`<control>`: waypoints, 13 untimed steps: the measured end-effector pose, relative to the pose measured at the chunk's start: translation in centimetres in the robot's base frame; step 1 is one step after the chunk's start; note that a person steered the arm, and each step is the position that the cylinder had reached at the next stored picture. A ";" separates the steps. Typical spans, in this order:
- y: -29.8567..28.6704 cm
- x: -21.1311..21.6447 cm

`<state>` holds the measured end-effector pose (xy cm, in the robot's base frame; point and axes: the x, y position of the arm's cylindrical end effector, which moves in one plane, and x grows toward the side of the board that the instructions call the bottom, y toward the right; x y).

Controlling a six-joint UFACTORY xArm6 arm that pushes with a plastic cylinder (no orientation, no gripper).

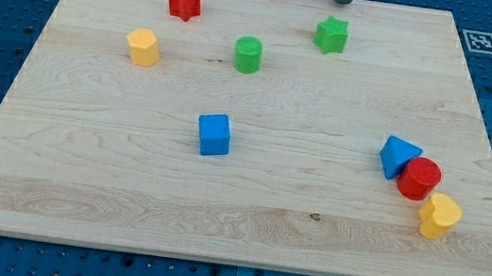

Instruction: Push the green star to the bottom side

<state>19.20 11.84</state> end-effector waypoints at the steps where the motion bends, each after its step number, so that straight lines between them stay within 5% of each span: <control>1: -0.1 0.0; 3: -0.3 0.0; 6: -1.7 7.5; 13: -0.4 14.4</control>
<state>33.61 11.43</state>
